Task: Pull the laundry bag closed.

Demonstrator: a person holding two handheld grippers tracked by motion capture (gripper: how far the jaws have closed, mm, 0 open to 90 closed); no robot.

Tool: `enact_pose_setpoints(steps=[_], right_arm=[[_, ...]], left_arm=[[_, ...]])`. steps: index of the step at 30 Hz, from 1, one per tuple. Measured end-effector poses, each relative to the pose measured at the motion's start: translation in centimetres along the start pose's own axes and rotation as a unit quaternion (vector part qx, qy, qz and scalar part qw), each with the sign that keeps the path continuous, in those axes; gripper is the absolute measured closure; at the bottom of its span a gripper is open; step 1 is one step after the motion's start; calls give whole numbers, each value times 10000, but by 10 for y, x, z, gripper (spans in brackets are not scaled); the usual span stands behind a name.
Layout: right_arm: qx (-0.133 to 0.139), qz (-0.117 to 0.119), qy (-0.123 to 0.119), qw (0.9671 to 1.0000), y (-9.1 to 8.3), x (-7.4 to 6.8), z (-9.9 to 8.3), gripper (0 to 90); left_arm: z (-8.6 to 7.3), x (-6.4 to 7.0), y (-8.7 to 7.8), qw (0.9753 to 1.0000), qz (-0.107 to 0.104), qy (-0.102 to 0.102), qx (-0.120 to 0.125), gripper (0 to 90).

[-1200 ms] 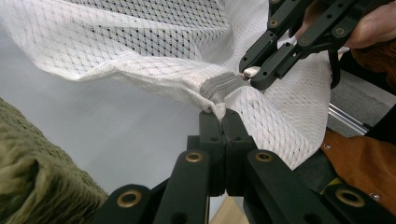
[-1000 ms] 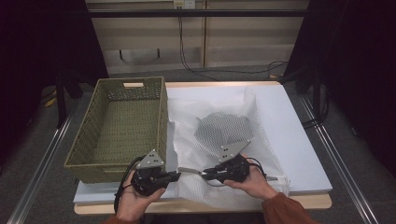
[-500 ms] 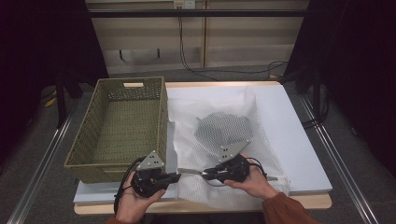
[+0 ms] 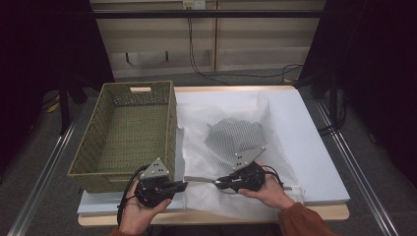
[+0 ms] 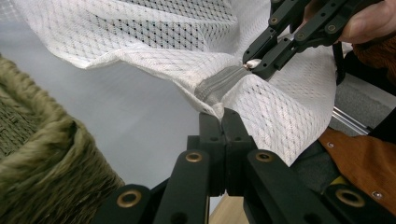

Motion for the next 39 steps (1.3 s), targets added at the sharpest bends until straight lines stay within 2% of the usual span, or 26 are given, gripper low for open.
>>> enact_pose_setpoints(steps=[13, 23, 30, 34, 36, 39], right_arm=[[54, 9, 53, 10000, -4, 4, -2, 827], [-5, 9, 87, 10000, -5, 5, -6, 826], [-16, -118, 101, 9999, -11, 5, -10, 827], [8, -115, 104, 9999, -13, 4, -11, 827], [-5, -122, 97, 9999, -13, 4, -12, 827], [-28, -207, 100, 9997, -15, 6, -14, 826]], left_arm=[[2, 0, 0, 10000, -8, 6, 48, 894], [0, -2, 0, 10000, -9, -11, 5, 893], [0, -1, 0, 10000, -36, -42, 16, 893], [2, 1, 0, 10000, -50, 6, 42, 894], [2, -1, -1, 10000, 37, -19, 52, 894], [1, -3, -2, 10000, 32, -68, 55, 894]])
Point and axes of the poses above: each handheld gripper's, and its own axes: y roughly forward along the jaws, z roughly out of its top, x roughly to its right, the point moved 8 cm from there along y, roughly forward along the jaws, and after that the axes turned 7 degrees about z, right-handed, at the moved point
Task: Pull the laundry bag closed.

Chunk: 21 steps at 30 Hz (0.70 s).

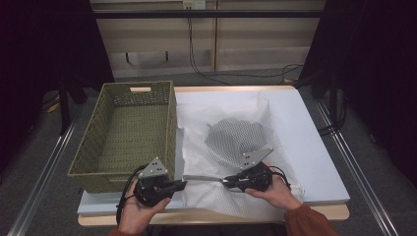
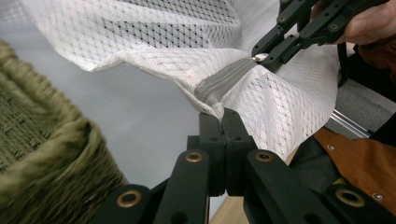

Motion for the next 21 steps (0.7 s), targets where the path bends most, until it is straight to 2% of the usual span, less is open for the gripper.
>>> enact_pose_setpoints(steps=[7, 13, 21], right_arm=[[3, -43, -21, 10000, -2, -1, -1, 827], [-43, -101, -25, 9999, -3, 0, -3, 827], [-12, -98, -18, 9999, -5, 1, -2, 826]], left_arm=[[0, 2, 0, 10000, -2, 50, -16, 894], [-1, 0, -1, 10000, 8, -30, -24, 893], [-1, 2, 0, 10000, -5, 7, -35, 893]])
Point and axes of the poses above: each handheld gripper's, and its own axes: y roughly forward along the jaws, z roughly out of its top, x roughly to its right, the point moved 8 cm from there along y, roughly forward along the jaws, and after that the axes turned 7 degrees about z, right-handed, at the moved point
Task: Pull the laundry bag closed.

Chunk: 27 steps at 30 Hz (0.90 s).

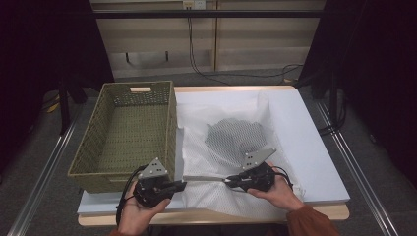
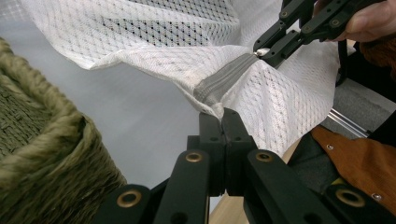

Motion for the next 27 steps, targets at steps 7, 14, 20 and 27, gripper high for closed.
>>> enact_pose_setpoints(steps=[7, 14, 20, 27], right_arm=[[-37, -35, 14, 10000, 0, -1, -2, 827], [-20, -84, 75, 9999, -4, 4, -6, 826], [-40, -111, 105, 9999, -5, 4, -7, 826], [-60, -141, 76, 9999, -7, 5, -8, 826]], left_arm=[[3, 0, -2, 10000, 41, 23, 18, 893], [2, -1, -2, 10000, 25, -4, 31, 893], [2, -2, -2, 10000, 50, -17, 37, 893], [3, -1, -3, 9999, 77, -17, 68, 893]])
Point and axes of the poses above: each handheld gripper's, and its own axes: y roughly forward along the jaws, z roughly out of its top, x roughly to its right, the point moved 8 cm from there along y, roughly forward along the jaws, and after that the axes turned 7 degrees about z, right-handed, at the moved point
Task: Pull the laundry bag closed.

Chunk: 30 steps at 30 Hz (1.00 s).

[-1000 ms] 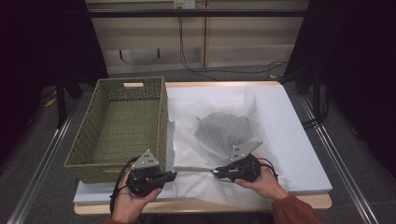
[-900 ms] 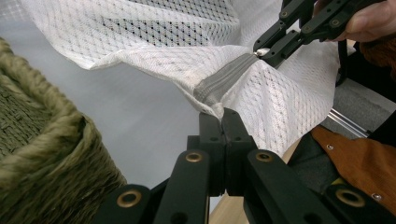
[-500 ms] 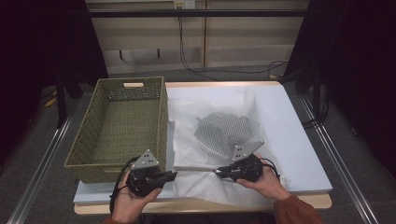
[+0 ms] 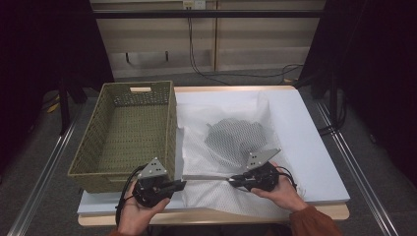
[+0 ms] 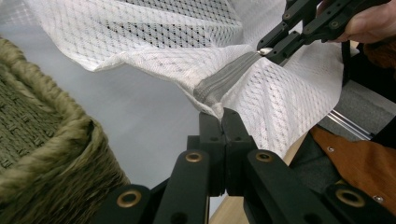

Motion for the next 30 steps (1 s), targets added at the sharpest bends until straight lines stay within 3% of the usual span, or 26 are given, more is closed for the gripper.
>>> enact_pose_setpoints(steps=[22, 26, 30], right_arm=[[3, -79, 35, 10000, -2, 4, -2, 826], [-122, -216, -7, 9997, -1, 7, -5, 826], [-61, -160, 64, 9998, -2, 7, -5, 826]], left_arm=[[0, -2, -1, 10000, 18, -17, -13, 893], [-1, -4, -1, 10000, 44, -80, -33, 893], [-2, -4, 0, 10000, 32, -81, -49, 893]])
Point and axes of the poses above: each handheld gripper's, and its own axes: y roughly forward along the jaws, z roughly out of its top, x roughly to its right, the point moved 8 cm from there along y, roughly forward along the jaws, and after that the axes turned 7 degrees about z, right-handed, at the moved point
